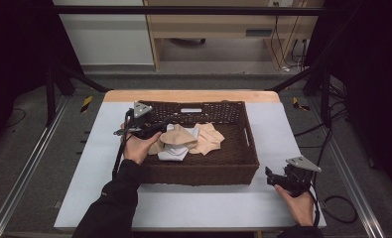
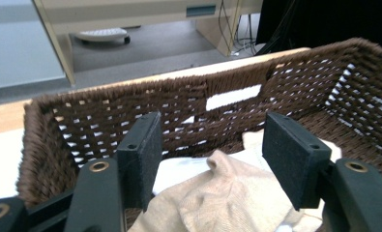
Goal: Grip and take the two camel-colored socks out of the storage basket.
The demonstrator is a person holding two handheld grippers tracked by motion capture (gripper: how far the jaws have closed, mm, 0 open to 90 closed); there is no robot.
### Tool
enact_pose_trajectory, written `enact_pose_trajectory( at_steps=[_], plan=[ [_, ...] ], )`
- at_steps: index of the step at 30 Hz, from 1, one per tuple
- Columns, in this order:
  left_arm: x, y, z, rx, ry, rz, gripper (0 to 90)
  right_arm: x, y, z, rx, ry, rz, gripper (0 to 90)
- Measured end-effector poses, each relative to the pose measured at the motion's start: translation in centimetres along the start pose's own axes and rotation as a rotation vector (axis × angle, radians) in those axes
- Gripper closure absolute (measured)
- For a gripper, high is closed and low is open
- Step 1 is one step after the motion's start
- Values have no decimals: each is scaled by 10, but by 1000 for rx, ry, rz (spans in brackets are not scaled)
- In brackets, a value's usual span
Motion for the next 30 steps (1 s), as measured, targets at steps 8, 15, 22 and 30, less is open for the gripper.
enact_pose_trajectory(
  at_steps=[8,15,22,30],
  plan=[
    [-17,-13,-3,-3,13,74,405,-1,0,0,0,2,5,47],
    [-29,-21,-3,-20,16,152,385,-2,0,0,0,4,9,47],
    [-37,-29,-1,-22,-5,209,339,-2,-1,0,2,4,13,47],
    [-40,-34,-5,-57,-17,256,337,-3,-1,1,7,5,25,47]
  ],
)
Point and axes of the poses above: each handheld gripper's, and its own axes: x roughly backward along the jaws, y roughly out of its top, z roughly to its left, the point moved 1 cm from there along -x, roughly forward along the jaws, and after that the axes turned 7 degrees about y, right-handed, at the moved point
